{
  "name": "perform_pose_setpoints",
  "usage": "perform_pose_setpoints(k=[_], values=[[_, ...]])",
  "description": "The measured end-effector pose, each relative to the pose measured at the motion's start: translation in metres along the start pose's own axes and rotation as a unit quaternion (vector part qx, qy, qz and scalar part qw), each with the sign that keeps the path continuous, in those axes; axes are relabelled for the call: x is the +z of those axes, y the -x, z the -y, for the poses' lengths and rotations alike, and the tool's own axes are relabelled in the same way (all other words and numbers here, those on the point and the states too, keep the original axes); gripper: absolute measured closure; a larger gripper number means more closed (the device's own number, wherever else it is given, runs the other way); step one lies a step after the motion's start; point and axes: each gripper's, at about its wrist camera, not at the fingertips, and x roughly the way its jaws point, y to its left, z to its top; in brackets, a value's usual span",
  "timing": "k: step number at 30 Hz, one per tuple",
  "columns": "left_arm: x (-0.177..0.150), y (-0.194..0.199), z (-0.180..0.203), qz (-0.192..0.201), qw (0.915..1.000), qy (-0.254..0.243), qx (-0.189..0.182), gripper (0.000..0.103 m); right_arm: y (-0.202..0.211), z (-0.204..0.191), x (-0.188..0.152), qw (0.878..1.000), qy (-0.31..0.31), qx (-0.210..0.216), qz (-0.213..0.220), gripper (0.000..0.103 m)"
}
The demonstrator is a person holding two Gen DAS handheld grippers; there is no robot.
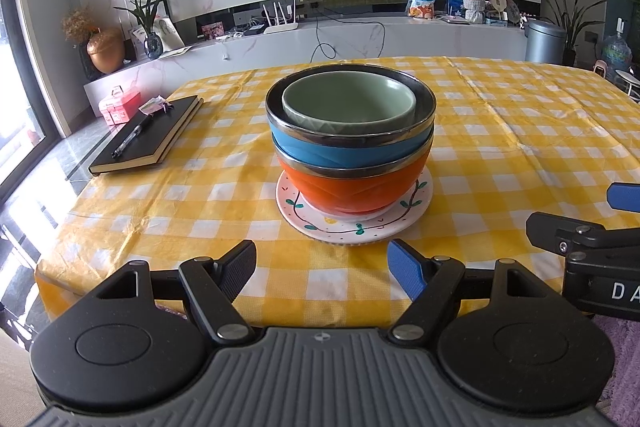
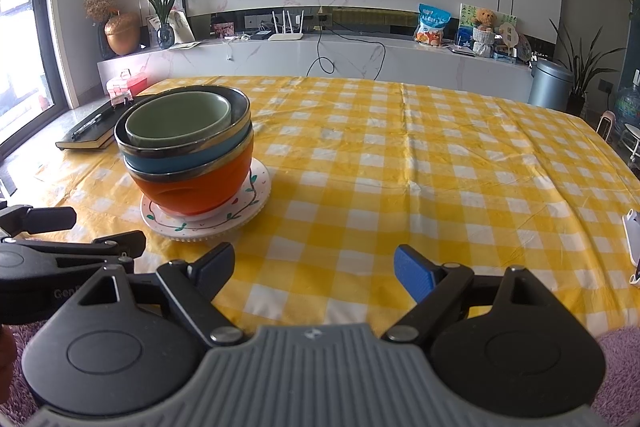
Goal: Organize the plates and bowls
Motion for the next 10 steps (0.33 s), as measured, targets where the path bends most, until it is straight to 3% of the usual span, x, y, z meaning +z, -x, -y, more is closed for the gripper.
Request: perform_pose_setpoints(k=[10], values=[[0.0005,0.0002,-0.0013,-0.002,1.0000,0.004,0.000,0.015,-0.0014,-0.0006,-0.0031,1.000,0.000,-0.001,-0.002,0.017]])
